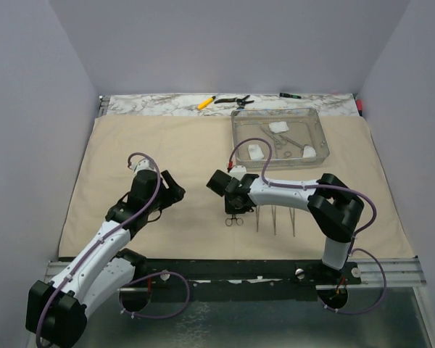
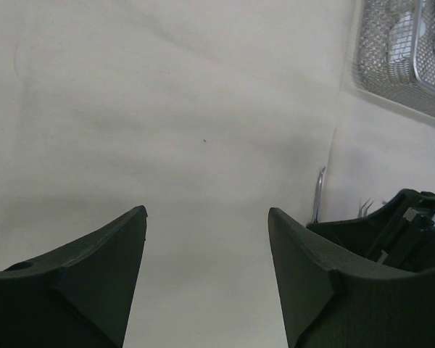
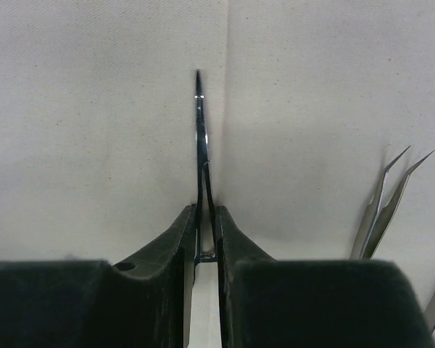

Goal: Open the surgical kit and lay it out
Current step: Place the medical item in the surgical kit.

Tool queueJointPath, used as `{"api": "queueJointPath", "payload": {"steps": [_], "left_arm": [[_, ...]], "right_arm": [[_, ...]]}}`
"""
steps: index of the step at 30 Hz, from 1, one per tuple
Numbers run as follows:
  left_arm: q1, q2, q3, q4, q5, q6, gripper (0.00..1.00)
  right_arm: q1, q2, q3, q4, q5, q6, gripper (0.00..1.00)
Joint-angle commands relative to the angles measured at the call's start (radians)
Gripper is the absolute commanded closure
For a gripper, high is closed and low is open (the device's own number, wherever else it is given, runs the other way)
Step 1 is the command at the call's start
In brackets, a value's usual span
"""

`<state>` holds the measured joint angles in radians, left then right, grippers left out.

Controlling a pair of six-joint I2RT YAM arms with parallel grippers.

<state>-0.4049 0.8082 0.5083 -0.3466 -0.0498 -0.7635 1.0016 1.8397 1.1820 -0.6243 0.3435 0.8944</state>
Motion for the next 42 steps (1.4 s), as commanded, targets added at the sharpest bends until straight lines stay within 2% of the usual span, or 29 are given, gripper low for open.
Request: {"api": "queueJointPath", "payload": {"steps": [1, 6, 13, 19, 24, 30, 38, 42], "left_arm": [[0.006, 0.015, -0.033, -0.039, -0.104, -0.074, 0.31], [0.005, 0.018, -0.062, -0.064, -0.169, -0.130, 0.31], [0.006, -0.003, -0.086, -0.090, -0.234, -0.179, 0.31], [0.006, -0.014, -0.080, -0.100, -0.255, -0.175, 0.31], [0.006, -0.009, -0.068, -0.103, -0.259, -0.171, 0.31], [0.006, -0.009, -0.067, -0.103, -0.259, -0.162, 0.31], [0.006, -0.006, -0.061, -0.103, -0.255, -0.159, 0.31], [0.006, -0.002, -0.044, -0.104, -0.257, -0.152, 0.31]], "right_arm": [[0.005, 0.001, -0.031, -0.079, -0.026, 0.060, 0.85], [0.005, -0.023, -0.051, -0.091, -0.039, 0.104, 0.89], [0.005, -0.014, -0.062, -0.098, -0.041, 0.097, 0.89], [0.005, -0.027, -0.027, -0.092, -0.053, 0.047, 0.74], [0.005, -0.039, -0.004, -0.094, -0.057, 0.019, 0.73], [0.005, 0.008, -0.017, -0.081, -0.088, -0.005, 0.75], [0.008, -0.028, -0.036, -0.108, -0.127, -0.016, 0.84], [0.012, -0.046, -0.034, -0.130, -0.139, -0.018, 0.84]]}}
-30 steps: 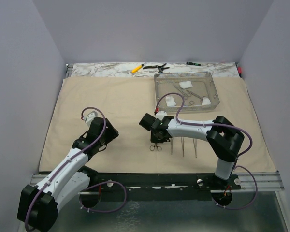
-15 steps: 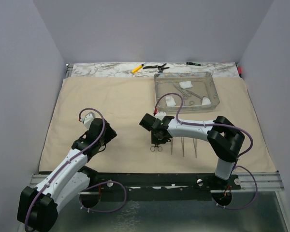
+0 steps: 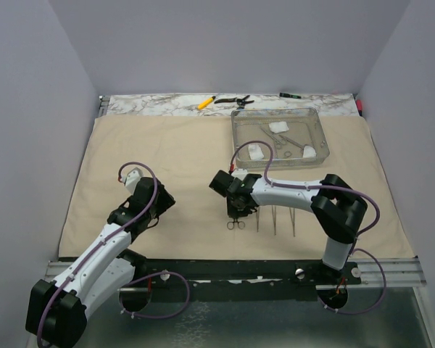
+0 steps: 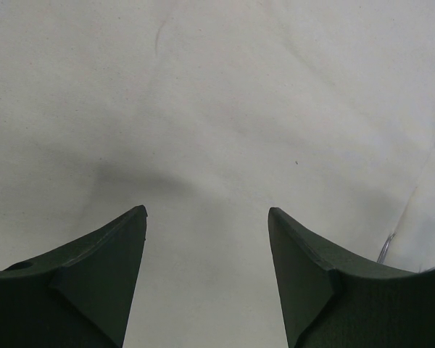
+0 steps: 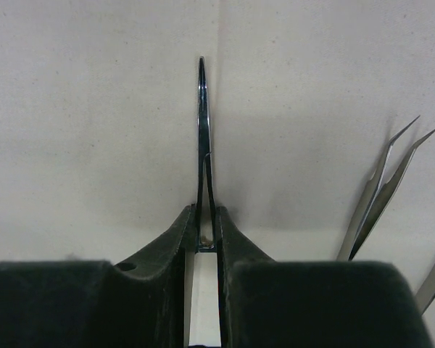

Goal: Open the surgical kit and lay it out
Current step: Place the medical item in the surgical kit.

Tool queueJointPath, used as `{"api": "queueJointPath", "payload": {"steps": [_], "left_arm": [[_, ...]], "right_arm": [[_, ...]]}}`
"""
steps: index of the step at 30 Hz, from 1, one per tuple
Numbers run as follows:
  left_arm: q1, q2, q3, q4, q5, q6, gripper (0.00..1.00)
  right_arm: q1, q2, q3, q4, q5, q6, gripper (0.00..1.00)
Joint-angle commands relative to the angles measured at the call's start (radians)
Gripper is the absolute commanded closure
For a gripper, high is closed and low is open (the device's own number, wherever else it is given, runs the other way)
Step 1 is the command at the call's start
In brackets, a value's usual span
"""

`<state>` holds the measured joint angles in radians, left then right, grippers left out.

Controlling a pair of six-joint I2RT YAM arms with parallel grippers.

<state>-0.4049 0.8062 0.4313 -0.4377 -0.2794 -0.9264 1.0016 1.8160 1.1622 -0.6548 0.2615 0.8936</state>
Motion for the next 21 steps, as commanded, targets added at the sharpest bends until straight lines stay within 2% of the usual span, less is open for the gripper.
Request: {"api": "queueJointPath", "payload": {"steps": [1, 6, 9, 15, 21], "left_arm": [[0.006, 0.001, 0.039, -0.013, -0.029, 0.011, 0.31], [0.005, 0.012, 0.076, -0.014, -0.023, 0.023, 0.31], [0.006, 0.024, 0.111, -0.018, -0.015, 0.042, 0.31], [0.006, 0.059, 0.193, -0.022, -0.011, 0.107, 0.30], [0.007, 0.139, 0.288, -0.005, -0.011, 0.194, 0.31]], "right_arm": [[0.012, -0.027, -0.013, -0.103, -0.057, -0.014, 0.84], [0.010, -0.056, 0.025, -0.130, -0.018, -0.001, 0.66], [-0.018, -0.081, 0.080, -0.149, 0.012, -0.014, 0.59], [-0.154, -0.154, 0.155, -0.142, 0.050, -0.126, 0.55], [-0.382, -0.203, 0.251, -0.109, 0.106, -0.309, 0.54]]}}
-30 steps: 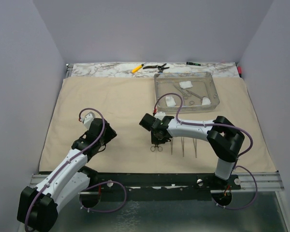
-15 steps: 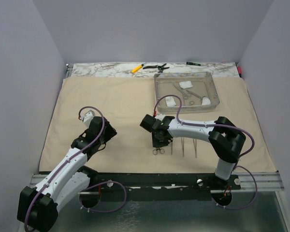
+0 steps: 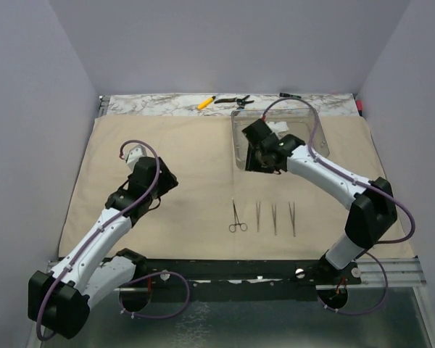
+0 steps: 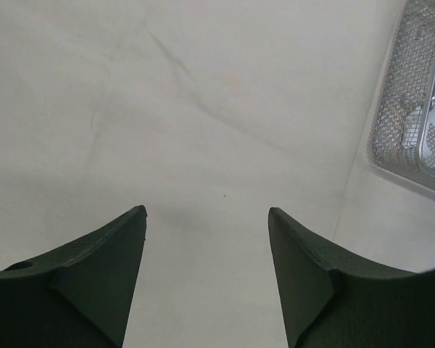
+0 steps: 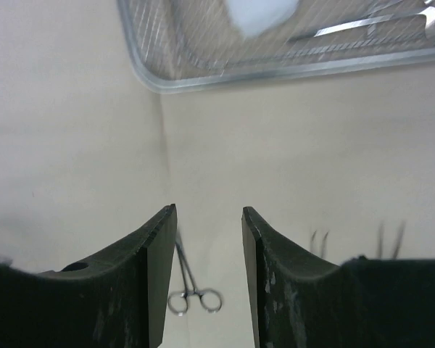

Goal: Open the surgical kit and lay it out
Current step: Place the medical item in the surgical kit, then pick up the medical item from the container.

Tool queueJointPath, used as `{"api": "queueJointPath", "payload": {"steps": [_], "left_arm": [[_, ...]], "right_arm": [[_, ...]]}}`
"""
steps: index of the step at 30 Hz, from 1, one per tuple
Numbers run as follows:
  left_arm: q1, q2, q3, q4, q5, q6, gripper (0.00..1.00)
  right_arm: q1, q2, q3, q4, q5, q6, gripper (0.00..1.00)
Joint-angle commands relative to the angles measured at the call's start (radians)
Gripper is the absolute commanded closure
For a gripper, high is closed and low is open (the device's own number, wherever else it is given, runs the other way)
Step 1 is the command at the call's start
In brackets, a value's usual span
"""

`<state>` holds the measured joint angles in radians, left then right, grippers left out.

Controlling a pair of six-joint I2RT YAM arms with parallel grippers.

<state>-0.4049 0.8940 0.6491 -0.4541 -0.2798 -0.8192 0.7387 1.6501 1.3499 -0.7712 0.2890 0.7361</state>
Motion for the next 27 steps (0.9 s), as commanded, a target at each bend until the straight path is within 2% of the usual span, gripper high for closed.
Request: {"api": "queueJointPath", "payload": {"steps": [1, 6, 10, 19, 27], "left_arm": [[0.006, 0.066, 0.086, 0.014, -0.008, 0.103, 0.31], [0.008, 0.158, 0.152, 0.037, -0.002, 0.158, 0.30], [0.009, 0.248, 0.182, 0.063, -0.008, 0.170, 0.31], [0.029, 0.436, 0.268, 0.089, 0.059, 0.187, 0.31], [0.058, 0.484, 0.305, 0.093, 0.125, 0.220, 0.31]], "right_arm": [[-0.165, -0.036, 0.081, 0.015, 0.080, -0.180, 0.54], [-0.392, 0.025, 0.163, 0.079, -0.028, -0.318, 0.53], [-0.484, 0.177, 0.288, 0.058, -0.126, -0.475, 0.54], [-0.509, 0.457, 0.492, 0.118, -0.317, -0.882, 0.56], [-0.509, 0.688, 0.725, 0.074, -0.319, -0.991, 0.57]]}}
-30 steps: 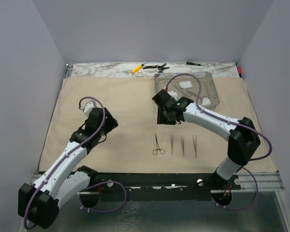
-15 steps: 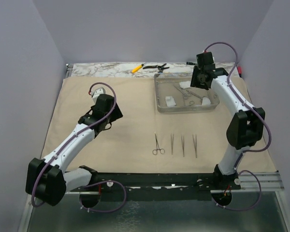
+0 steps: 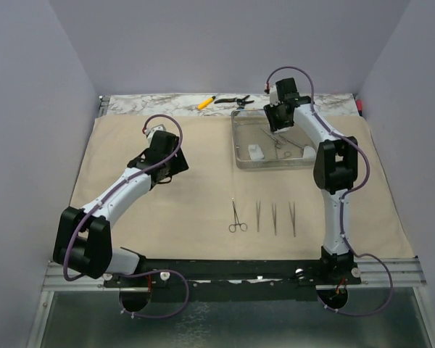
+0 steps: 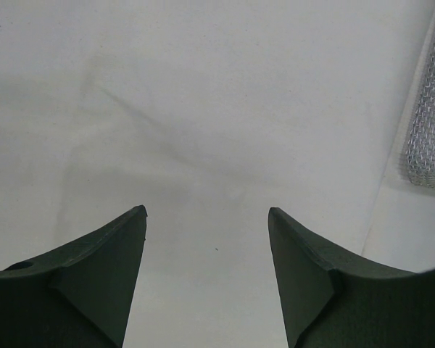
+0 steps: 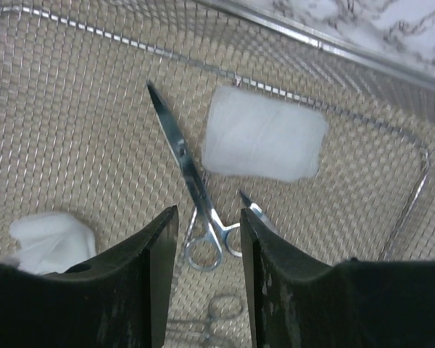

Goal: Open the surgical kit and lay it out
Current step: Pick up the medical item from the container.

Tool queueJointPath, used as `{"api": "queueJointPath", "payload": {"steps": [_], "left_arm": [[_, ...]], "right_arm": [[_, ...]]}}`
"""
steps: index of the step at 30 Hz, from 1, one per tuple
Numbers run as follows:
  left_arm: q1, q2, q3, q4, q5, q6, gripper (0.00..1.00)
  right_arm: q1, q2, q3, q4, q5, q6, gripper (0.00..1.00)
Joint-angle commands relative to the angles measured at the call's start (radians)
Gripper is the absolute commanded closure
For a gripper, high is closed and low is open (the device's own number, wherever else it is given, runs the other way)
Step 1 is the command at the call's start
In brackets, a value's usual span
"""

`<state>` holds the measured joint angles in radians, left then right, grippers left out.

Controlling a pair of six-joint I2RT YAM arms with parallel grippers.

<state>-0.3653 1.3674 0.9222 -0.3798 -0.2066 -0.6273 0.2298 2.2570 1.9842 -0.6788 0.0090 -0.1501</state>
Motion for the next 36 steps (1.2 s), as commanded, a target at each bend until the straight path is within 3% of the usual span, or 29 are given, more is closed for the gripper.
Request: {"api": "queueJointPath", "payload": {"steps": [1, 8, 31, 36], "left_arm": [[0.022, 0.013, 0.033, 0.019, 0.055, 0.029, 0.31], [0.051, 0.043, 0.030, 0.016, 0.044, 0.027, 0.31], [0.111, 0.023, 0.005, 0.014, 0.091, 0.031, 0.31], [0.116, 0.015, -0.001, 0.012, 0.097, 0.031, 0.31]], "right_arm": [[0.000, 0.098, 0.103, -0.024, -0.046, -0.113, 0.57], [0.000, 0.169, 0.159, -0.087, -0.138, -0.131, 0.61], [0.000, 0.253, 0.185, -0.092, -0.161, -0.133, 0.66], [0.000, 0.270, 0.211, -0.128, -0.162, -0.109, 0.83]]}}
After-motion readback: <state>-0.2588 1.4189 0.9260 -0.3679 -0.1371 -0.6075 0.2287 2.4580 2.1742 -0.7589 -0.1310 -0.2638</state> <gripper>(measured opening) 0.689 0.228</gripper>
